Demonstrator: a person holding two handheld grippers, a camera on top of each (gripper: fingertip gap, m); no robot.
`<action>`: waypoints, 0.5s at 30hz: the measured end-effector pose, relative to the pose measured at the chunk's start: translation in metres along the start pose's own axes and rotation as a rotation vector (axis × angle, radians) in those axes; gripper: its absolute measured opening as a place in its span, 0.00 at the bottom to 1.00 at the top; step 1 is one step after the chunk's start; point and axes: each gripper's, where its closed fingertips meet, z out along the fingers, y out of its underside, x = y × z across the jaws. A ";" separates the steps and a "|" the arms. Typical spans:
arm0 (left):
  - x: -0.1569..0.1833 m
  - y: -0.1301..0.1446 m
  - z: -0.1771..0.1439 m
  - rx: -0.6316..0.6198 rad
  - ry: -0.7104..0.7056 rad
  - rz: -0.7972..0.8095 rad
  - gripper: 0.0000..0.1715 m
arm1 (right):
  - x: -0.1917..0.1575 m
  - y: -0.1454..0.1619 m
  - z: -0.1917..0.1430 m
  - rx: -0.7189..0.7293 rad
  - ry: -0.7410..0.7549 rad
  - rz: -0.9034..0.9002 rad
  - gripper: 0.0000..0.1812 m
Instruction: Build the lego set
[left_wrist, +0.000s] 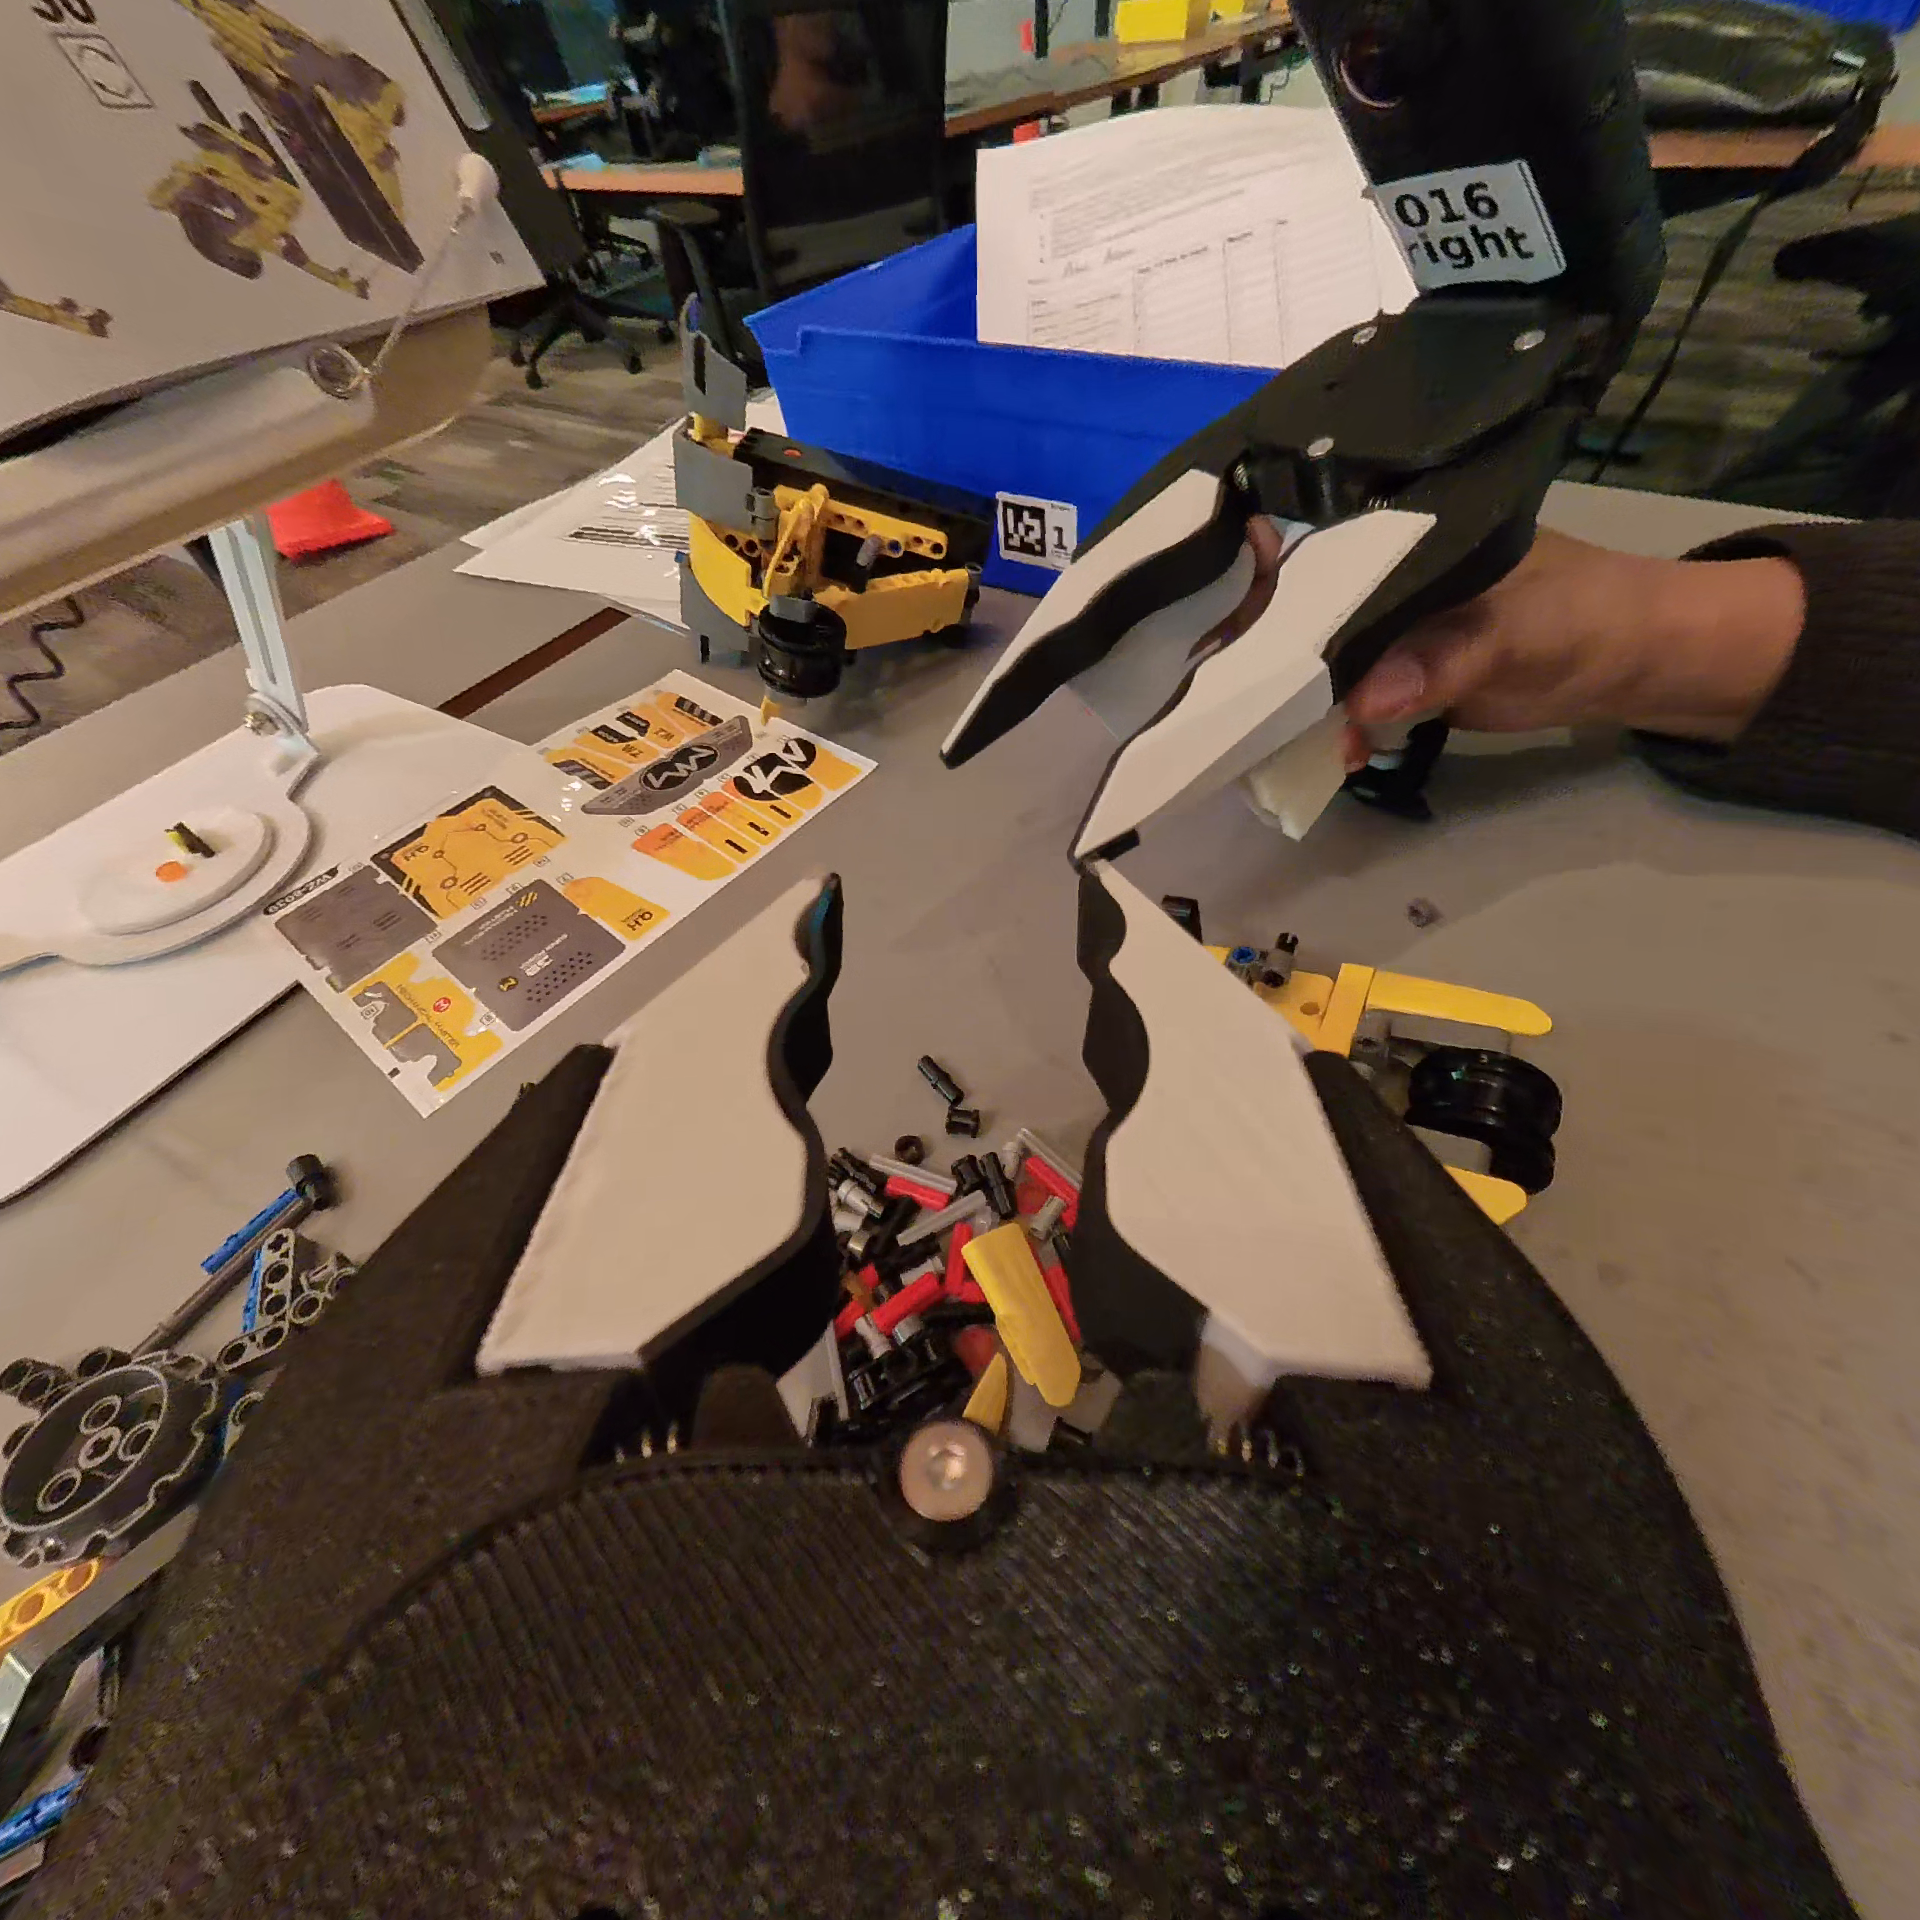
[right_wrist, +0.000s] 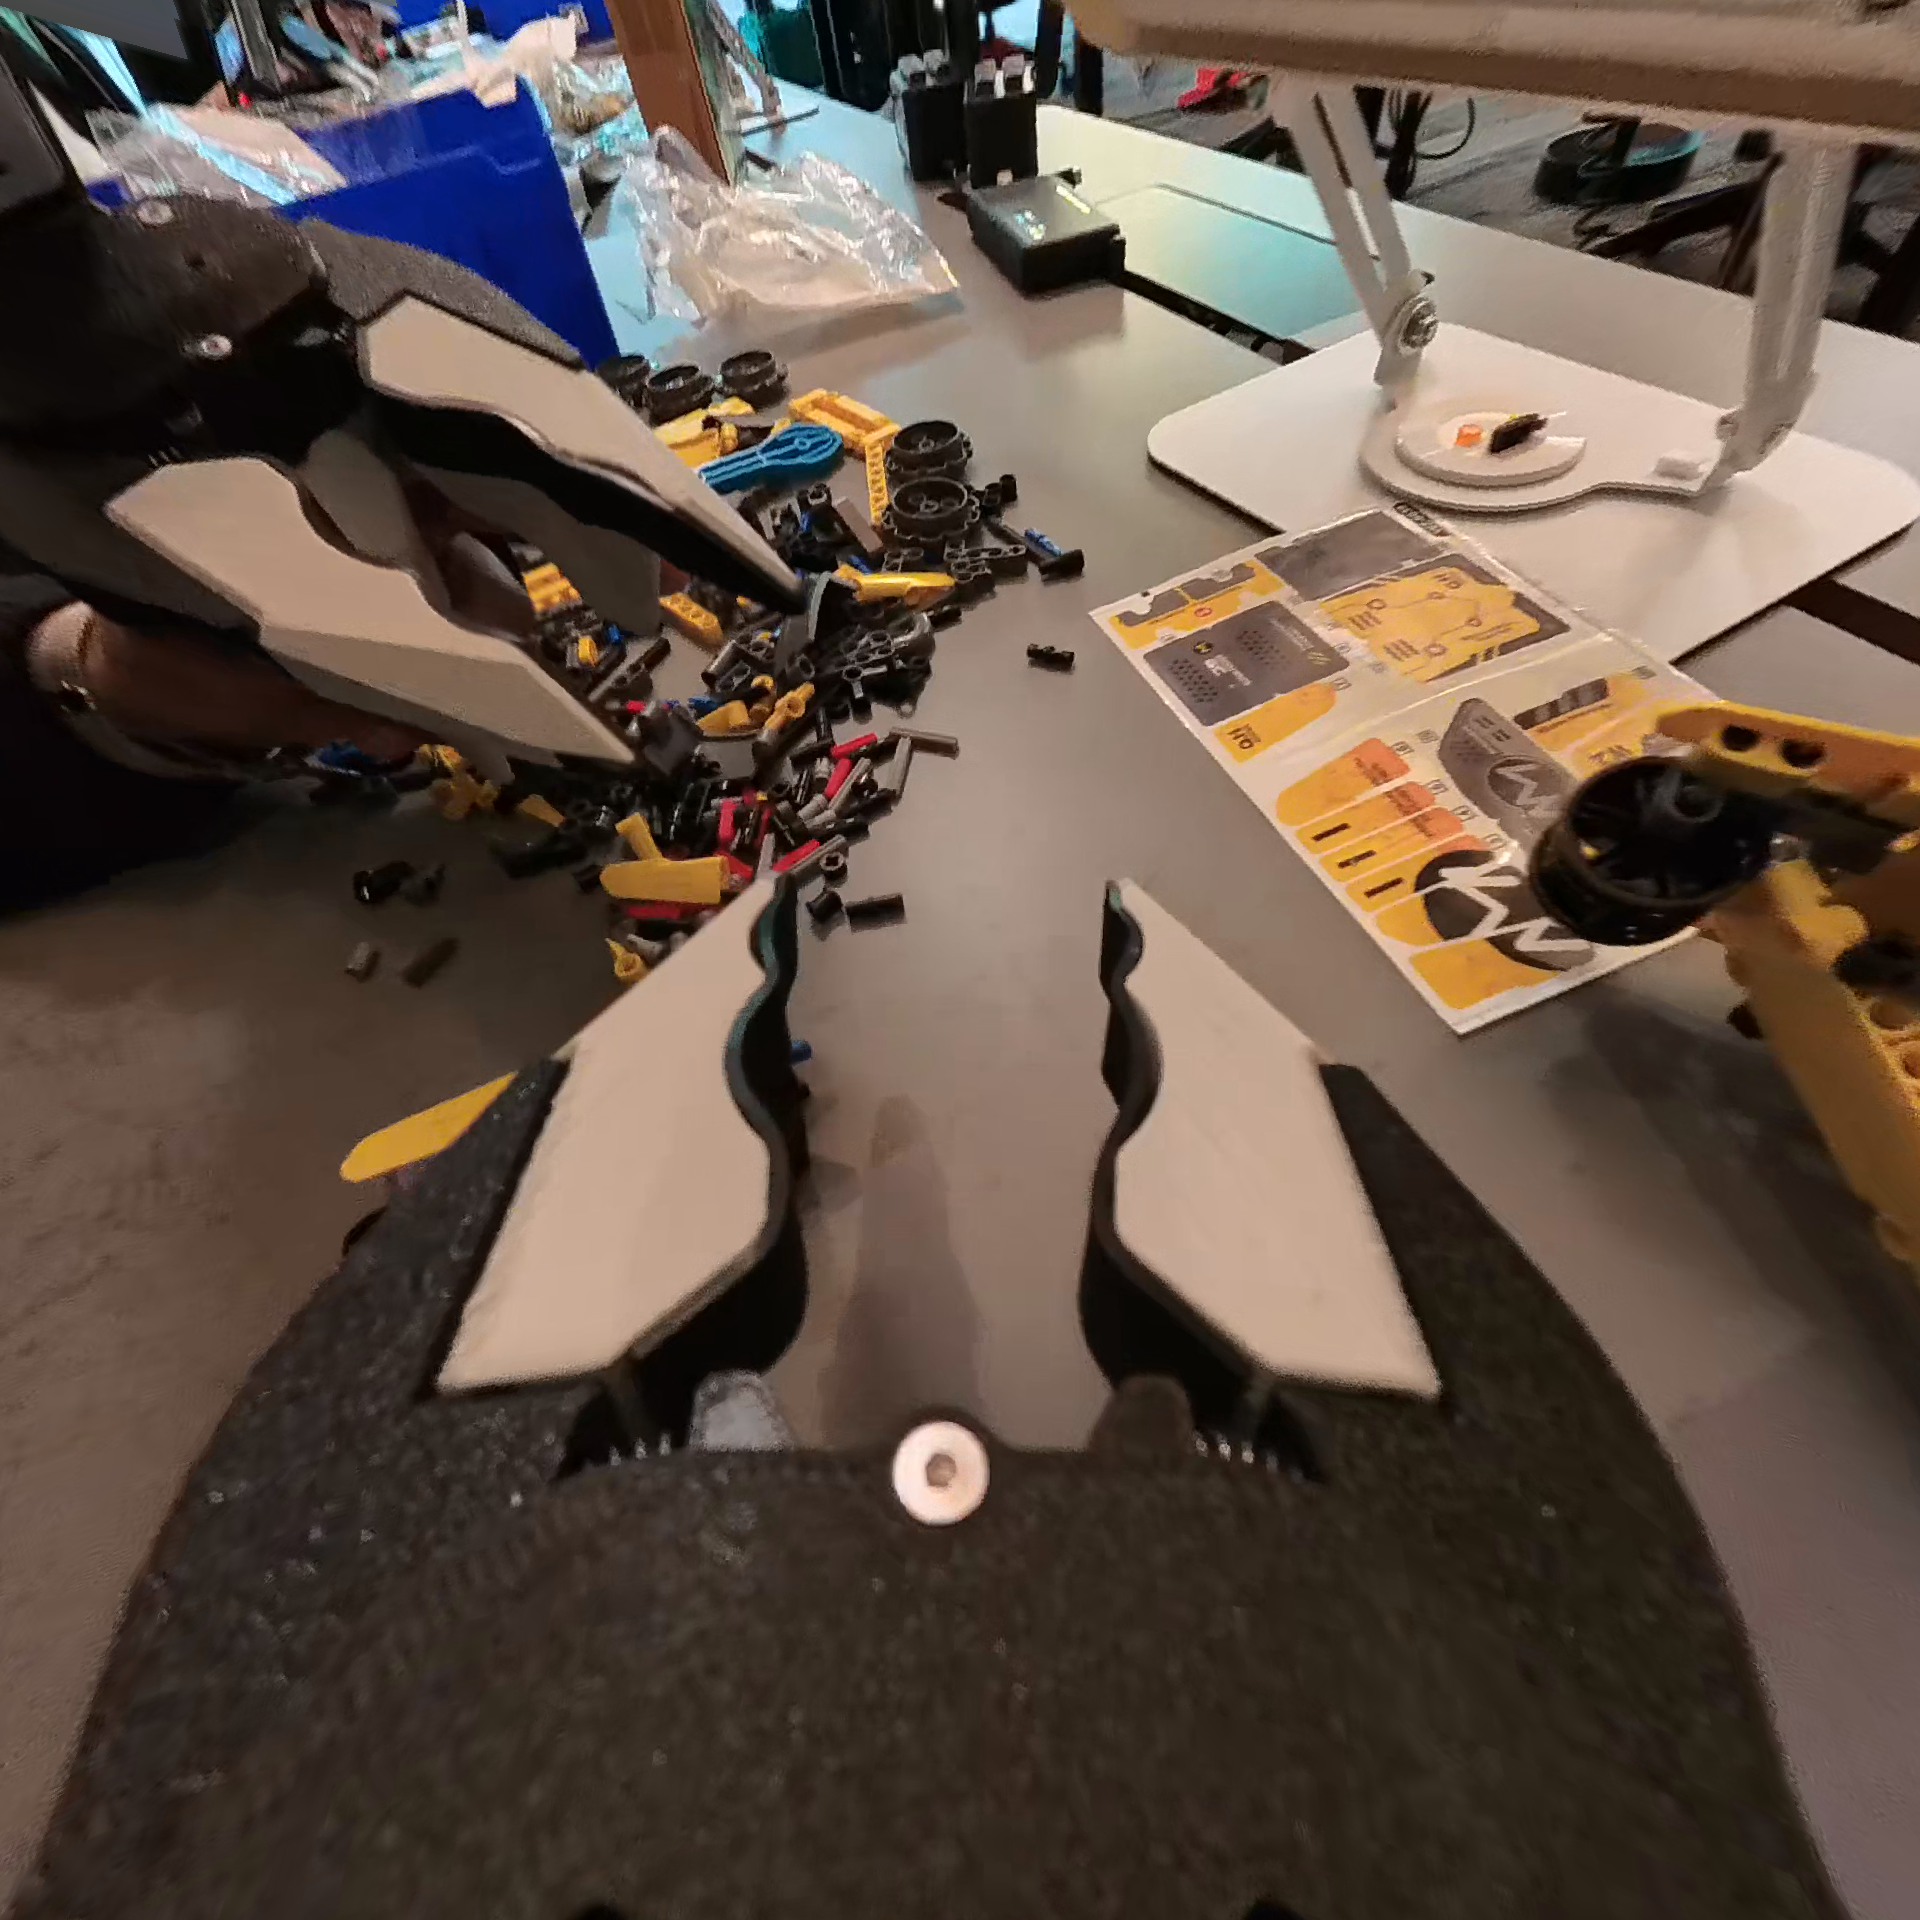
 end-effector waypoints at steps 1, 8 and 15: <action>0.000 0.000 0.001 -0.002 0.002 0.004 0.25 | -0.001 0.002 0.001 -0.013 0.004 -0.011 0.33; -0.003 0.010 0.005 -0.019 0.018 -0.065 0.25 | -0.001 0.006 0.005 -0.044 0.023 -0.037 0.33; -0.014 0.004 0.000 0.014 -0.018 -0.076 0.25 | 0.004 0.002 0.001 -0.015 0.005 0.042 0.33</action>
